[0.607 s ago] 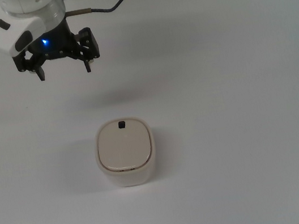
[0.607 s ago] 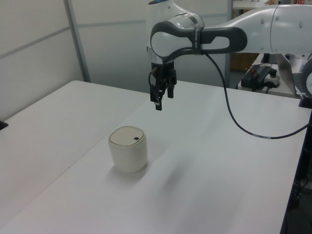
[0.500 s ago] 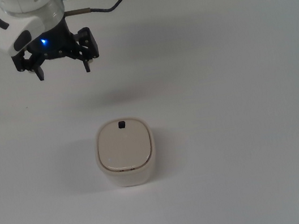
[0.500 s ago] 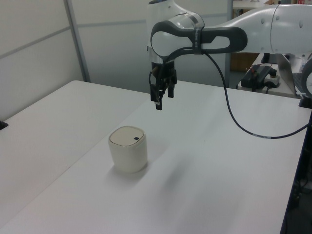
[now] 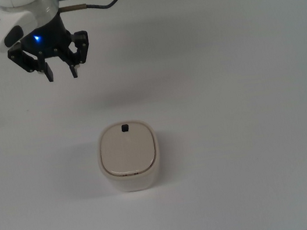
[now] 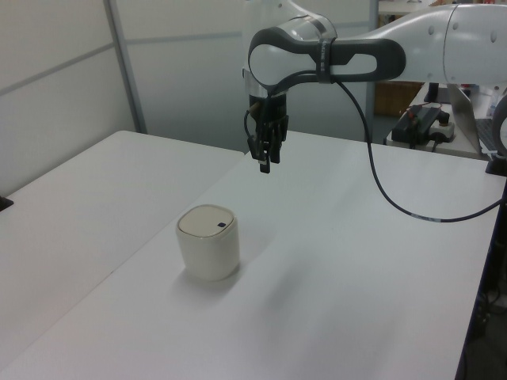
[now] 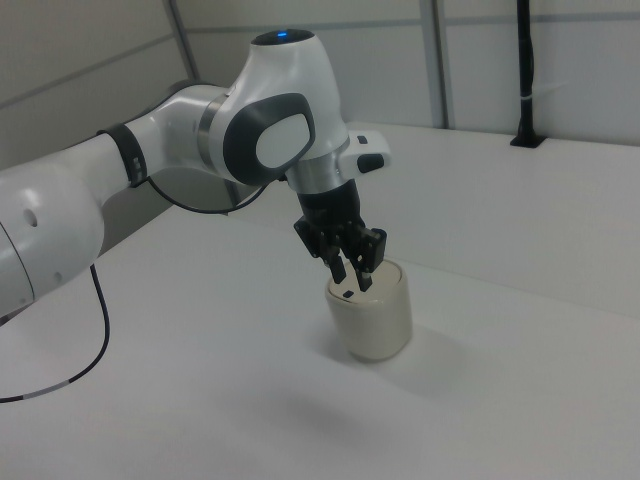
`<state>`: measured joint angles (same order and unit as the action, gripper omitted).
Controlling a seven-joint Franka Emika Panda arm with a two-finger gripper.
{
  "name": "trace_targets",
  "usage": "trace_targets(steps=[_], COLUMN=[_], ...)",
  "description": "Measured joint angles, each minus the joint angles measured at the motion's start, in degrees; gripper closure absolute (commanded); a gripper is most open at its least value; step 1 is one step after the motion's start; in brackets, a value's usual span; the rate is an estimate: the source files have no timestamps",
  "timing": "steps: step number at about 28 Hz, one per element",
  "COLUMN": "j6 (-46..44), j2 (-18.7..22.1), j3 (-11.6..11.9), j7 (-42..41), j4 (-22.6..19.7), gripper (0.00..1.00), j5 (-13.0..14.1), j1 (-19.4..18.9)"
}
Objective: Open the trash can
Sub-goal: 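Move the gripper over the cream trash can lid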
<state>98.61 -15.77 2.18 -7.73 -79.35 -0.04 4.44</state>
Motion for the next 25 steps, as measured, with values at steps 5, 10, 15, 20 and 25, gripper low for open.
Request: trace_targets(steps=[5,10,15,20,25], j6=[0.59,0.64,1.42,6.50,10.08], j2=[0.00,0.00,-0.26,-1.05,-2.46], j3=[-0.02,-0.39,-0.77,-0.78,-0.86], j7=[0.00,0.00,0.00,0.00,0.00], j4=[0.23,0.31,0.30,0.22,0.14], gripper=[1.00,1.00,1.00,1.00,1.00], j5=[0.51,1.14,3.09,4.41,4.58], j1=[-0.02,-0.21,-0.37,-0.48,-0.94])
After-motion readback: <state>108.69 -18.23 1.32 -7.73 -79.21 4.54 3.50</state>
